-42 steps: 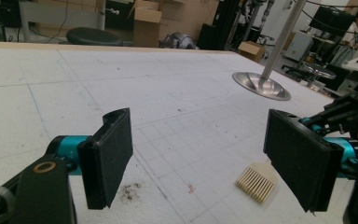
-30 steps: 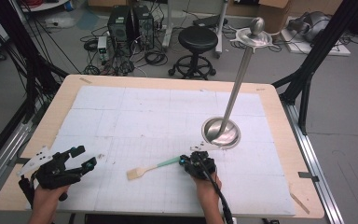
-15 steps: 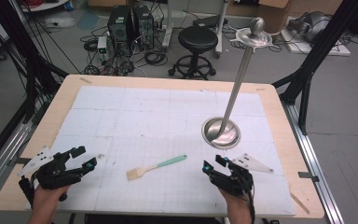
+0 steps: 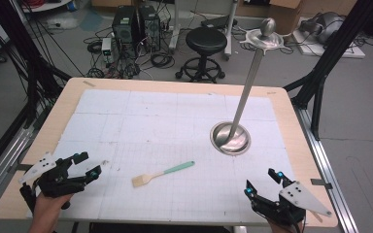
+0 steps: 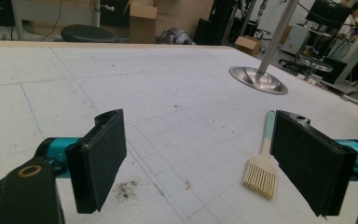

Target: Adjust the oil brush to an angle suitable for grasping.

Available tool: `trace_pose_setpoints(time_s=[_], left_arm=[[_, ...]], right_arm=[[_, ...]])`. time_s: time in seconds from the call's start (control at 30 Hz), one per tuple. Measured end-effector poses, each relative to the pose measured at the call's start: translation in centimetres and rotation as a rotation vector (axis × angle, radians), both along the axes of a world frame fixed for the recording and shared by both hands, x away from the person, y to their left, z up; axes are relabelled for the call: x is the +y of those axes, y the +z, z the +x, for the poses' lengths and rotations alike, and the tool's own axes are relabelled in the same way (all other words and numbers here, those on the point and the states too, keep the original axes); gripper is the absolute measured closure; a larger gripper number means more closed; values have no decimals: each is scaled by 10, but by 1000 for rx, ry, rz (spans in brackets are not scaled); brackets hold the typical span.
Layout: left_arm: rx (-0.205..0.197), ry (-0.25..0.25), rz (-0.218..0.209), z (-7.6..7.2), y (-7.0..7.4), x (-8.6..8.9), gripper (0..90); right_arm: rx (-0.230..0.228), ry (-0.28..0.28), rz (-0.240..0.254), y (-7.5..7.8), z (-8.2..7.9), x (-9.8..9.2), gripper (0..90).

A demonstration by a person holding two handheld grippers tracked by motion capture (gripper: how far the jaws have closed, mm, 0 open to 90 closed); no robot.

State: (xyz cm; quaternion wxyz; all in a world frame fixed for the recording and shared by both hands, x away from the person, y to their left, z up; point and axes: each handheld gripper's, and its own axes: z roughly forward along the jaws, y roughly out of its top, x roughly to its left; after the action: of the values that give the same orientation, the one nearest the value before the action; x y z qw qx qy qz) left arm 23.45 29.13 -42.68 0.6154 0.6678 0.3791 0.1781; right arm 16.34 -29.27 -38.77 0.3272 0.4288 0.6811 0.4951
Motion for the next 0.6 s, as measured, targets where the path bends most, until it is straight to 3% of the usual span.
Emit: trace_pose_setpoints(time_s=[0.03,0.07,0.13,0.17,0.4,0.6], left_arm=[[-2,-1,0,0,0,0,192],[0,-1,2,0,0,0,197],[6,-6,10,1,0,-1,198],[6,-8,9,0,0,-1,200],[3,-15,4,0,0,-2,217],[5,-9,-1,2,0,-2,217]], right_arm=[[0,0,0,0,0,0,200],[19,5,39,0,0,-3,187],[101,-5,126,-1,1,-7,139],[110,-16,143,-1,2,-8,143],[63,-53,142,-2,-2,-10,148],[97,-40,138,-6,0,-7,153]])
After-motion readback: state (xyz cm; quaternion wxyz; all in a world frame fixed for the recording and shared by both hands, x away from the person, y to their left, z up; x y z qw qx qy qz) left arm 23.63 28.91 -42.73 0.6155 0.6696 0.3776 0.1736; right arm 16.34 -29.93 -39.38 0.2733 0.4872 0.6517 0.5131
